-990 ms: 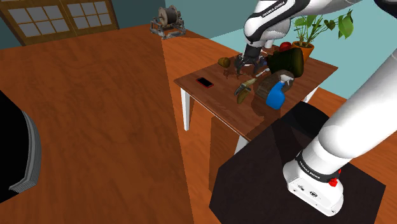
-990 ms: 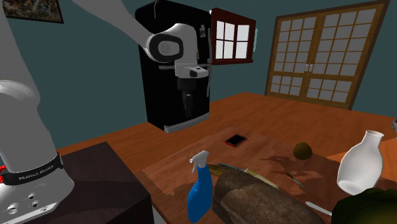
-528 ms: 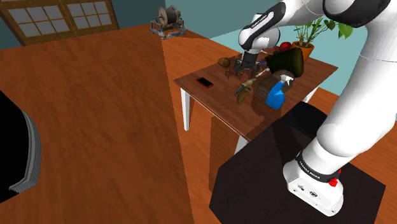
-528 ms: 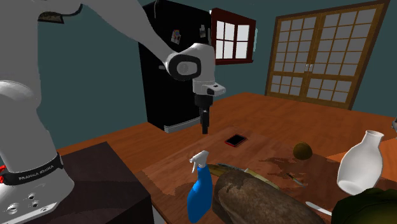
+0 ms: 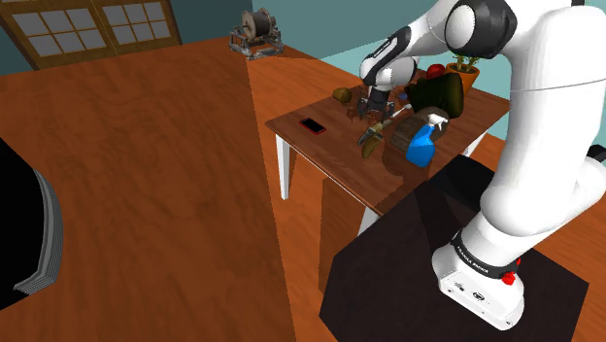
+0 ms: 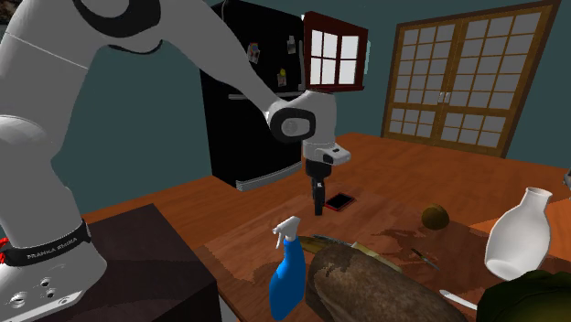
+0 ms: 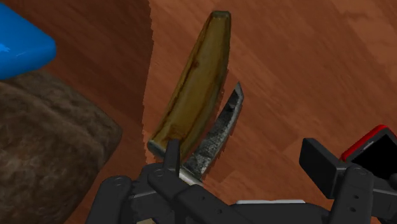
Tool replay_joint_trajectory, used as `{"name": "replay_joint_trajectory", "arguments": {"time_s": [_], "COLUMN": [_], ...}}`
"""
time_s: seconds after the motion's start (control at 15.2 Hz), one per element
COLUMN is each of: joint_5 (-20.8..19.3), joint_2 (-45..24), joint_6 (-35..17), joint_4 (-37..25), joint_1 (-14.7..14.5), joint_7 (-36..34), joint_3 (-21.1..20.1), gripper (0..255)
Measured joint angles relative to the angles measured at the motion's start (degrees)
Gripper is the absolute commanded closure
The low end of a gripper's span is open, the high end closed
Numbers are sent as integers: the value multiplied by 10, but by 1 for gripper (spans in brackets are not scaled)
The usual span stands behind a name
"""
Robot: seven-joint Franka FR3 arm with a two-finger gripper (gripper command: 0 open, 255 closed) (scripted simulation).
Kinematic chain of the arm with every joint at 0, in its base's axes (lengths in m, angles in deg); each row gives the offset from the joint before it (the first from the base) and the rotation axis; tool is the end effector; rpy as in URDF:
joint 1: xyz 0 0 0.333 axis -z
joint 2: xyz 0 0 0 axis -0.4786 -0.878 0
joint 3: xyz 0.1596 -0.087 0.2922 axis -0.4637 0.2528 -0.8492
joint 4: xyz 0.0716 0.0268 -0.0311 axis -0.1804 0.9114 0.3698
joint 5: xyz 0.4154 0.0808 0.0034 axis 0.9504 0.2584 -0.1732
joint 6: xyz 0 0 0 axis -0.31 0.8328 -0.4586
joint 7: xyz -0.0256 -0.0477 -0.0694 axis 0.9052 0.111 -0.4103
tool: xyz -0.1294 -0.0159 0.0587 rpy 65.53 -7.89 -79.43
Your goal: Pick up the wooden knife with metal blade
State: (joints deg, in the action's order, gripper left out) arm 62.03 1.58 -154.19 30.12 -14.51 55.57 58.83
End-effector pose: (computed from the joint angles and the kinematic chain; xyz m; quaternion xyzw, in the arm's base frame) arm 0.6035 -0.3123 0.2080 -0.9122 0.4092 -0.0189 0.0076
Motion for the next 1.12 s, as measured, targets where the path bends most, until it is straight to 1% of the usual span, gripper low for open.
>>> {"name": "replay_joint_trajectory", "arguments": {"time_s": [0.4,0.66,0.79,1.12], "joint_5": [31,44,47,52], "joint_2": [-125,-214,-231,-263], "joint_6": [1,19,17,-1], "joint_4": [-127,-236,-251,-266], "joint_1": [42,73,78,82], "joint_7": [-15,-30,-32,-32], "joint_3": [-4,-5,-6,-12], "gripper": [0,0,0,0]}}
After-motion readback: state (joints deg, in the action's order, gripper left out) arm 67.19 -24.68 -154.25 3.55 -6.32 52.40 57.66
